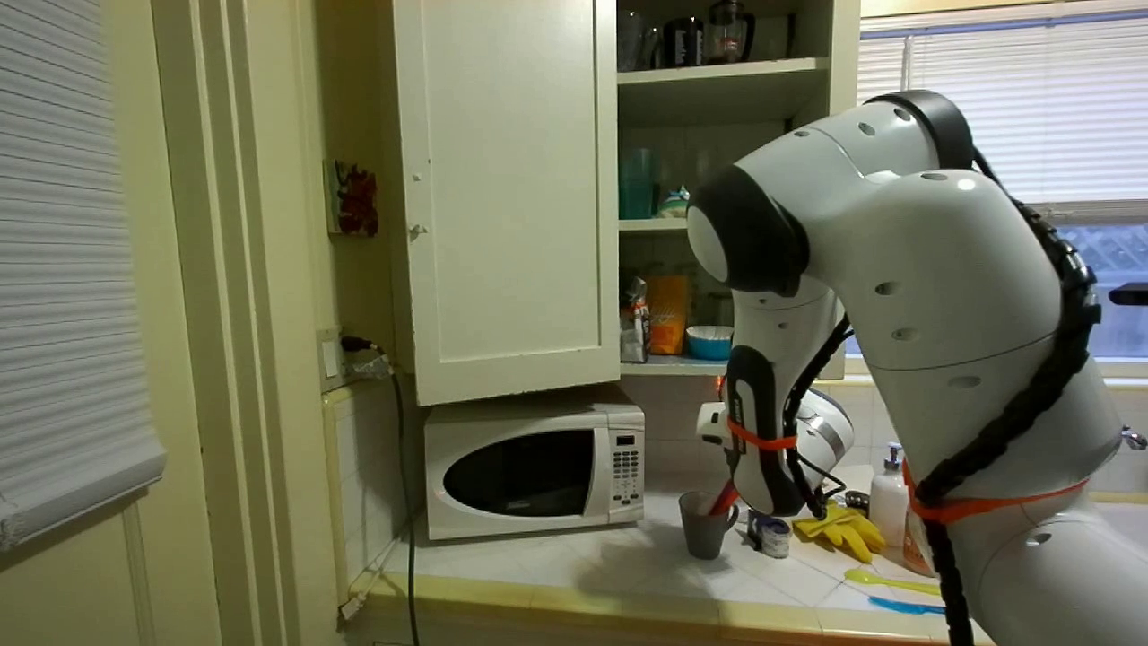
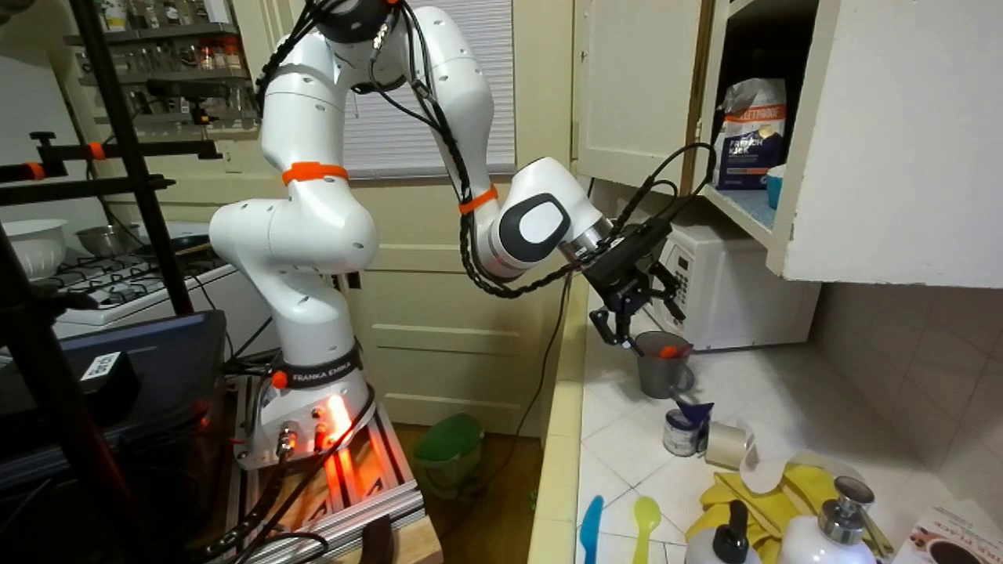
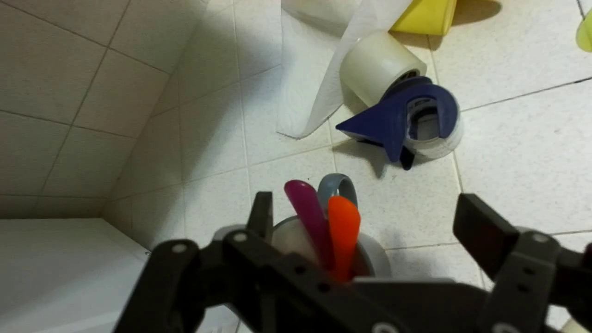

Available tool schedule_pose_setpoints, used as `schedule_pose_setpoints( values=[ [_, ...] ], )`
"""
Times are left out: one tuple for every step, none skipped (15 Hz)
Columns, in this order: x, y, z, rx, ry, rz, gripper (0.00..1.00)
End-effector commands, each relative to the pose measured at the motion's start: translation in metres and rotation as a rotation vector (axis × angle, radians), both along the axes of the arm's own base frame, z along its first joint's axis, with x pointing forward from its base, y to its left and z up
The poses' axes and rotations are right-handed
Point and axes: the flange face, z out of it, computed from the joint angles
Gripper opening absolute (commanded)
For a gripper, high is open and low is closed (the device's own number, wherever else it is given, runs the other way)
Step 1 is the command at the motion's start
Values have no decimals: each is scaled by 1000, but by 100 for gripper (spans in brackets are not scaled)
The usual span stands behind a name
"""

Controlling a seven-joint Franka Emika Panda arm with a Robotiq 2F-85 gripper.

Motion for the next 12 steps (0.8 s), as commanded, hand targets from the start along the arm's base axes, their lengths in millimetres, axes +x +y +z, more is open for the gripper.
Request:
schedule_pose_setpoints(
  values=[
    [15,4,17,78,-65,-114,100],
    [15,2,19,79,-63,-118,100],
    [13,2,21,79,-61,-123,100],
    [12,2,21,81,-62,-123,100],
    [-2,-4,2,-3,-3,-9,100],
    [-2,-3,2,-2,-3,-7,100],
    [-2,-2,2,-2,-3,-6,100],
    [-2,-2,2,-2,-3,-5,100],
    [-1,-2,2,-2,-3,-5,100],
    [-2,-2,2,-2,-3,-5,100],
    [-2,-2,2,-2,-3,-5,100],
    [-2,-2,2,-3,-3,-6,100]
  ],
)
